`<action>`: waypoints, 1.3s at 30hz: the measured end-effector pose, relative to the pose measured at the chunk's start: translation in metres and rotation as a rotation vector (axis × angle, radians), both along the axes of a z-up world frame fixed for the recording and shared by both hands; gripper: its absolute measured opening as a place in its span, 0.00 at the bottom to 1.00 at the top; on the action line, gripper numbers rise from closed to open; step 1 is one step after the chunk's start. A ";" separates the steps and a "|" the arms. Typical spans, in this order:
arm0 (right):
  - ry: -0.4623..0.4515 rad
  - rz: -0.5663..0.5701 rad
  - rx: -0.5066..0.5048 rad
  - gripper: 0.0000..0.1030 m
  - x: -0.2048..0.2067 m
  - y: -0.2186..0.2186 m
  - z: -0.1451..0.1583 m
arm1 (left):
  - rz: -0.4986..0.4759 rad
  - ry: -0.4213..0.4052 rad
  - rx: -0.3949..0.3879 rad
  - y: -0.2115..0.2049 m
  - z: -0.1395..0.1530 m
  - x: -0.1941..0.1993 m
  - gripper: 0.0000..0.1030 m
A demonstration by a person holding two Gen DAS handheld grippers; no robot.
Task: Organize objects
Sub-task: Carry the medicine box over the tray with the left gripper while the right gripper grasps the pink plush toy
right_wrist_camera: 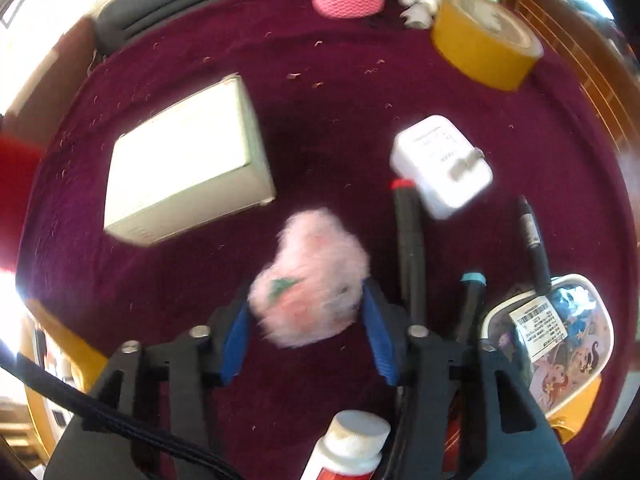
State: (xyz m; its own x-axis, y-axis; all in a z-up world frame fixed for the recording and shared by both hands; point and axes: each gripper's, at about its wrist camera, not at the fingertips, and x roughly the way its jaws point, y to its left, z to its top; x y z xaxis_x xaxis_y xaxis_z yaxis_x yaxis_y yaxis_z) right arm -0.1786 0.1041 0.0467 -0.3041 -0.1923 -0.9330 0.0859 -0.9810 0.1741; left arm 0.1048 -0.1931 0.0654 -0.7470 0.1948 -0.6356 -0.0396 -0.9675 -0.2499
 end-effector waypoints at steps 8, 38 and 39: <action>0.085 -0.013 -0.082 0.31 0.033 0.034 0.031 | 0.025 -0.021 0.028 -0.011 -0.008 0.001 0.29; -0.155 0.499 -0.436 0.32 0.188 -0.183 0.016 | 0.090 -0.267 -0.173 -0.088 -0.041 -0.123 0.29; -0.165 0.501 -0.438 0.32 0.189 -0.190 0.012 | 0.086 -0.267 -0.170 -0.089 -0.040 -0.125 0.29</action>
State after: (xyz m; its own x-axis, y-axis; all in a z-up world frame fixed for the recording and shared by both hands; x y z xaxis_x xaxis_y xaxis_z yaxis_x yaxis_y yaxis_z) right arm 0.0102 -0.0857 0.0588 0.0591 -0.6431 -0.7635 0.4494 -0.6658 0.5956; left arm -0.0204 -0.2820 0.0250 -0.5590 0.0119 -0.8290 0.0894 -0.9932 -0.0746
